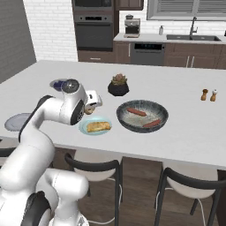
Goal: Place one bun and one sausage from the bowl on each plate.
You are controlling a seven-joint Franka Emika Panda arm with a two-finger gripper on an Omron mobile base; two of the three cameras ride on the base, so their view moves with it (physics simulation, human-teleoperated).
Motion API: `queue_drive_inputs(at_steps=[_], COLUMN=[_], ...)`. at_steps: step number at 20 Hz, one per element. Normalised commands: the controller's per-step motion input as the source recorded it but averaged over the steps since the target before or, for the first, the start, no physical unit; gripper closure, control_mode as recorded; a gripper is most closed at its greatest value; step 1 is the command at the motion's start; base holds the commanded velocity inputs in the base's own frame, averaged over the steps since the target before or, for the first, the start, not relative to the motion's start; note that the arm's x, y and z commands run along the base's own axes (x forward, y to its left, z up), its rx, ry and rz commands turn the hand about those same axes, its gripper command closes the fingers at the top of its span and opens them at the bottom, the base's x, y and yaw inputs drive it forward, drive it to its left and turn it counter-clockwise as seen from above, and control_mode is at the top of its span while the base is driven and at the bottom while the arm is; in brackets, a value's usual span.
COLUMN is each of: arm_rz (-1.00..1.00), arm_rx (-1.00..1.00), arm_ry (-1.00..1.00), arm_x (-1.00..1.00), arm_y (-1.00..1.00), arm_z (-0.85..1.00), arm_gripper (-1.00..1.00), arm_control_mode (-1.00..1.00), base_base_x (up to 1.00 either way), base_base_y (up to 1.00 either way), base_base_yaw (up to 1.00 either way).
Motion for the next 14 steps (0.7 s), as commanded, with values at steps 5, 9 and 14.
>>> queue_drive_inputs(at_steps=[5, 9, 14], arm_rz=[0.34, 0.27, 0.30], arm_rx=[0.00, 0.02, 0.01], arm_ry=[0.05, 0.25, 0.24], arm_x=[0.05, 0.21, 0.16], arm_y=[1.00, 1.00, 1.00], arm_z=[0.42, 0.39, -0.26], arm_gripper=[1.00, 1.00, 1.00], arm_control_mode=[-1.00, -1.00, -1.00], base_base_x=[0.00, 0.00, 0.00], base_base_y=[0.00, 0.00, 0.00], base_base_yaw=[0.00, 0.00, 0.00])
